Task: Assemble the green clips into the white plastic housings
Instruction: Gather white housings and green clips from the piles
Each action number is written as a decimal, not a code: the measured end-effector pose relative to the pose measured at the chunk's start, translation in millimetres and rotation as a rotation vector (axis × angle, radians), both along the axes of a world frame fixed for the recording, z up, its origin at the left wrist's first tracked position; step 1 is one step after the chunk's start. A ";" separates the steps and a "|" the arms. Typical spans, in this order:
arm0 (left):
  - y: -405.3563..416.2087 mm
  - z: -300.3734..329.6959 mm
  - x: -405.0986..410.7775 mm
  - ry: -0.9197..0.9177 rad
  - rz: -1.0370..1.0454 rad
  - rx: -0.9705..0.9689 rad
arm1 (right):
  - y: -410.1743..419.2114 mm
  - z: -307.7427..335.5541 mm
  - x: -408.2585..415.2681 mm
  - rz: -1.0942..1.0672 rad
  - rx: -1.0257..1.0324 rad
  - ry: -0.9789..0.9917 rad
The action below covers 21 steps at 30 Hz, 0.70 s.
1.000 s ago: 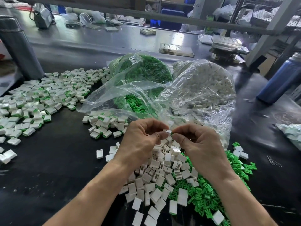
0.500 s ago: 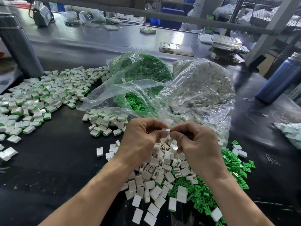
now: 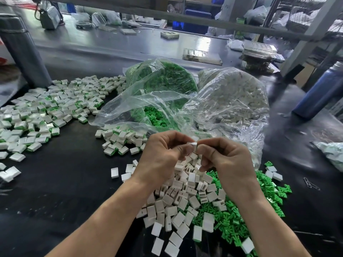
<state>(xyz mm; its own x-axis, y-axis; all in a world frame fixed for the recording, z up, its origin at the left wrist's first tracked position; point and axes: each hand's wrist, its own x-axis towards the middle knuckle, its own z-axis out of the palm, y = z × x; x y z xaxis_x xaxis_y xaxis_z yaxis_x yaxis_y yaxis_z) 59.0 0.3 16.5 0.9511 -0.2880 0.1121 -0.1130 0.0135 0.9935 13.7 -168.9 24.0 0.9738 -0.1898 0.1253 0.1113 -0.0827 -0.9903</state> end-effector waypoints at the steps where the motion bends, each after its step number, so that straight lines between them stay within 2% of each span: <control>1: 0.3 0.6 0.8 0.008 -0.006 -0.017 | -1.1 0.9 0.3 0.012 0.056 0.007; 8: -7.4 1.1 -3.6 0.010 -0.092 -0.072 | 7.1 -2.1 -1.2 0.081 0.201 0.135; 11: -14.0 0.5 -9.1 0.032 -0.151 -0.107 | 16.3 -4.2 -1.3 0.021 0.195 0.171; 15: -18.2 0.1 -11.7 0.036 -0.188 -0.136 | 21.3 -2.3 -3.0 -0.066 0.188 0.144; 21: -20.3 3.8 -16.1 0.014 -0.180 -0.126 | 28.4 -0.5 -5.0 -0.078 0.185 0.107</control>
